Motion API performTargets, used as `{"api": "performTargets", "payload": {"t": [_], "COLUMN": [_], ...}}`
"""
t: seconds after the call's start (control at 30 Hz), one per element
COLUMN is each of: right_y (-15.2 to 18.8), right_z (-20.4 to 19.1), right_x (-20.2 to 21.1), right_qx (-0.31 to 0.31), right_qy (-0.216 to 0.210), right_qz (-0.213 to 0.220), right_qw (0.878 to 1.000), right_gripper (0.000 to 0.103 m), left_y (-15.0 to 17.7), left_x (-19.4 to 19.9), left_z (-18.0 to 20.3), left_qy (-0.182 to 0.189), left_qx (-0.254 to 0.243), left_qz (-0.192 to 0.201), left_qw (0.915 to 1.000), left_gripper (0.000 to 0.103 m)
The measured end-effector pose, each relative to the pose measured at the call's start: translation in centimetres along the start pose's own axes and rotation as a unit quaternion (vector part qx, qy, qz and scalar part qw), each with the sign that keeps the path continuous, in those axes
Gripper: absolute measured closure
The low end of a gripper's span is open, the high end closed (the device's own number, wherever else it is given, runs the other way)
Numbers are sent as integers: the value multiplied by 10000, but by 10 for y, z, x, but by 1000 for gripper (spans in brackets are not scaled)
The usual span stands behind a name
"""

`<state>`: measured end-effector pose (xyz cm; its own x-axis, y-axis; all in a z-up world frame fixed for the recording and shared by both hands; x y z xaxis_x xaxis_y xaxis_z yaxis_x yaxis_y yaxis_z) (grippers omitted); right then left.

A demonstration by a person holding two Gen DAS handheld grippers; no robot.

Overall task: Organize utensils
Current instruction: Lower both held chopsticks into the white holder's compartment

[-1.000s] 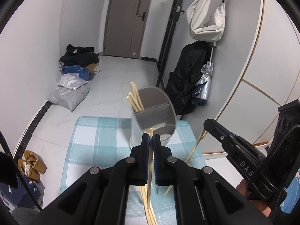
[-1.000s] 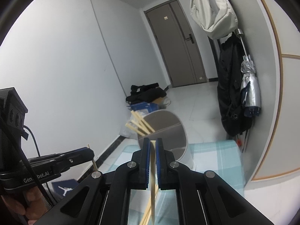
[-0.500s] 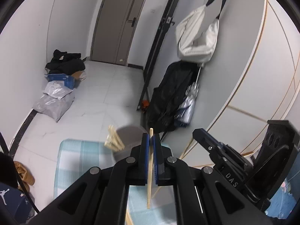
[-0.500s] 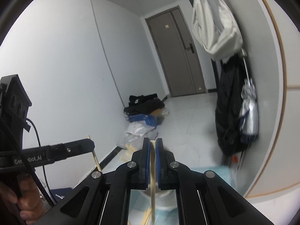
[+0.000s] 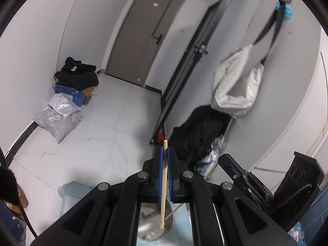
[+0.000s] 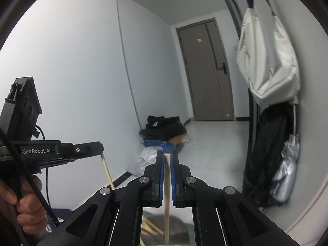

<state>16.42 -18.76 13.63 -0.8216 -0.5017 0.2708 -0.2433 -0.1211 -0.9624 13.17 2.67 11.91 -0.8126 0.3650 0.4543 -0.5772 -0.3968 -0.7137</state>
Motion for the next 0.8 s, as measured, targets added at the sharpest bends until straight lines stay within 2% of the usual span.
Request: {"api": "performTargets", "payload": {"t": [0.23,0.43,0.63,0.8], "right_y": [-9,7,29,32], "right_z": [-4,-7,-7,-6], "right_x": [-39,-64,-69,-68], "right_qx": [354,603,765,844], "right_qy": [-43,-180,-265,-365], "right_qz": [-33,-291,-479,-509], "right_qw": [9994,9976,9956,9945], "right_gripper": [98,98,98,98], "left_y": [1,9,18,24], "left_x": [-28,-47,-43,-37], "left_z": [-22,-44,-38,-27], "left_qy": [-226,-210,-86,-16], "left_qx": [112,400,266,-36], "left_qz": [134,91,97,99], "left_qw": [9996,9989,9996,9999], "left_gripper": [102,102,102,102]}}
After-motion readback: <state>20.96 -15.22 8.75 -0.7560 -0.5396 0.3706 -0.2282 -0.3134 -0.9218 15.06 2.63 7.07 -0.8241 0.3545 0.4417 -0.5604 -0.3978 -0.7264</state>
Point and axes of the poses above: each gripper's, at about its wrist camera, not at the fingertips, and x roughly against the way its jaws point, z to its right, y to its underside, the point moved 3 cm from there along -x, roughly the way its jaws point, and after that the axes turned 7 degrees about x, right-handed, at the moved point
